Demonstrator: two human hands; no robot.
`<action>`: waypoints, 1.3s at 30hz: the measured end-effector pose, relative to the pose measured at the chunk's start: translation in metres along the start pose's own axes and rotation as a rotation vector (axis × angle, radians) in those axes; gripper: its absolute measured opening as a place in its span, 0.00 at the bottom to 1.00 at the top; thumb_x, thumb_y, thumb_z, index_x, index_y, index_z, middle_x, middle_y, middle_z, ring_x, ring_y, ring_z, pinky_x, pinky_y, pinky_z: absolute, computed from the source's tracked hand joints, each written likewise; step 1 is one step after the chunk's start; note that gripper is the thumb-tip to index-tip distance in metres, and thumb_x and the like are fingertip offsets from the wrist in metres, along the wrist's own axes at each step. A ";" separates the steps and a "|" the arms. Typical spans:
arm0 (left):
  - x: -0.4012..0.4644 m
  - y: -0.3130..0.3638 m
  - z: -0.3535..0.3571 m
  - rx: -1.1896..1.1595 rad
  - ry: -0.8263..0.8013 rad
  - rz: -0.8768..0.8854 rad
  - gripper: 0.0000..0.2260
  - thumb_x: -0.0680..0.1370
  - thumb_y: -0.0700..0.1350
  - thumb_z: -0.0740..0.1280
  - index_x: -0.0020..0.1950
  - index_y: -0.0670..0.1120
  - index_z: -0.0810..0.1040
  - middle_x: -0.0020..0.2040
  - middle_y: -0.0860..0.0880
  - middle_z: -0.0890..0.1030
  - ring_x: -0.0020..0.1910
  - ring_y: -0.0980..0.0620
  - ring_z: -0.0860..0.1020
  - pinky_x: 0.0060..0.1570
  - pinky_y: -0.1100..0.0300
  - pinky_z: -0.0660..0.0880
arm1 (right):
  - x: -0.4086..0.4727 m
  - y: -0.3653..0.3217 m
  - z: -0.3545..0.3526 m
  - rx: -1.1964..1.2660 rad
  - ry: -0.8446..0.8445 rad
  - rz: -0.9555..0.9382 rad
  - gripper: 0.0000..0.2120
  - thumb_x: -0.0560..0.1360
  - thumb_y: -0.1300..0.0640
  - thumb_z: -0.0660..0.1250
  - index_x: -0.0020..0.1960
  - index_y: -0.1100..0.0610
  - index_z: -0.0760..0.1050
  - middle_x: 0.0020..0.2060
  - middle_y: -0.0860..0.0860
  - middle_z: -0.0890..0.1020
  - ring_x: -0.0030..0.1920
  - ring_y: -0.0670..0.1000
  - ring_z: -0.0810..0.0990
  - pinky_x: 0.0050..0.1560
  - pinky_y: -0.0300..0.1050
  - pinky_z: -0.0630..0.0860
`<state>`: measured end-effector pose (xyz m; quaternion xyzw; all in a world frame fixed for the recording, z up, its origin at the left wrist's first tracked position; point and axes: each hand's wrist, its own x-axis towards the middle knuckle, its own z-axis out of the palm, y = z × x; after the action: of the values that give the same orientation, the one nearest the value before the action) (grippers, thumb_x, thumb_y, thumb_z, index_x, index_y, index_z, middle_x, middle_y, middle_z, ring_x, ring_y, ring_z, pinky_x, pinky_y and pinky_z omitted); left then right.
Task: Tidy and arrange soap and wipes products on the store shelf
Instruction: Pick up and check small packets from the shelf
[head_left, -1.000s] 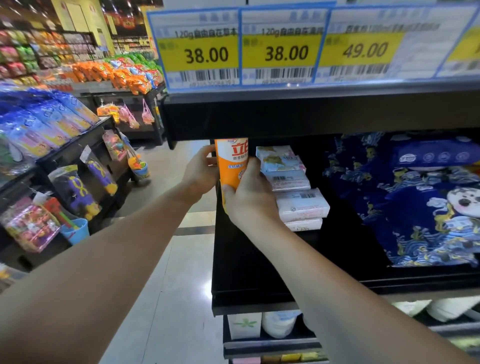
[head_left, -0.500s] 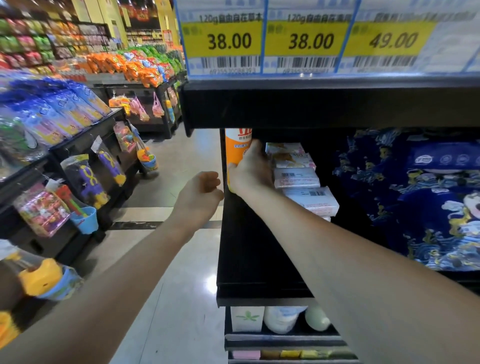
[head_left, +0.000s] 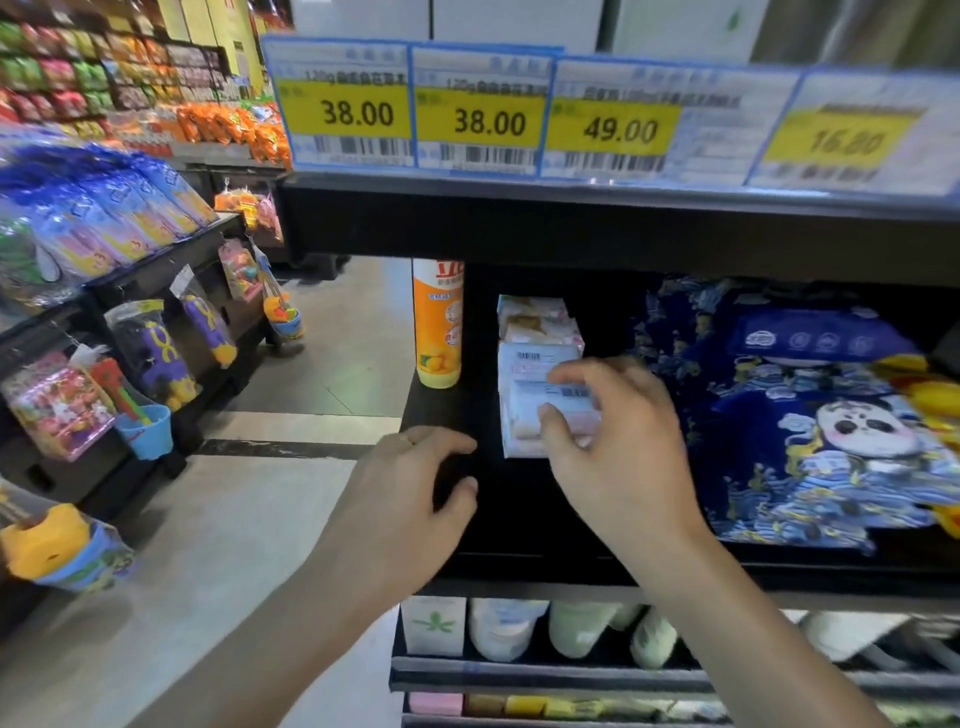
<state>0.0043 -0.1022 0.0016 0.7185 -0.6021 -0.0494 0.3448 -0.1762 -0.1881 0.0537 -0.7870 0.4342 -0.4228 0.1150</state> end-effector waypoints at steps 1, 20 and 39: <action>-0.007 0.003 0.006 0.023 -0.002 0.005 0.16 0.80 0.51 0.69 0.67 0.58 0.79 0.66 0.59 0.79 0.67 0.55 0.74 0.69 0.55 0.72 | -0.002 0.014 -0.006 -0.042 -0.051 0.022 0.20 0.75 0.52 0.74 0.66 0.47 0.77 0.66 0.51 0.73 0.65 0.54 0.70 0.64 0.43 0.70; -0.010 0.017 0.023 -0.557 -0.049 -0.167 0.44 0.70 0.55 0.81 0.79 0.64 0.60 0.63 0.66 0.79 0.61 0.59 0.81 0.58 0.60 0.81 | -0.028 0.062 0.006 0.363 -0.179 -0.064 0.29 0.75 0.63 0.76 0.72 0.46 0.75 0.68 0.43 0.70 0.68 0.43 0.73 0.64 0.47 0.79; -0.016 0.011 0.040 -0.555 -0.007 0.019 0.34 0.72 0.52 0.77 0.75 0.64 0.68 0.62 0.56 0.84 0.57 0.48 0.84 0.54 0.63 0.80 | -0.035 0.078 0.003 0.755 -0.475 0.147 0.36 0.70 0.68 0.79 0.64 0.34 0.73 0.60 0.38 0.81 0.62 0.42 0.80 0.58 0.42 0.81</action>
<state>-0.0285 -0.1055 -0.0276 0.5908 -0.5732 -0.2117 0.5268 -0.2287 -0.2081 -0.0106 -0.7322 0.2661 -0.3501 0.5200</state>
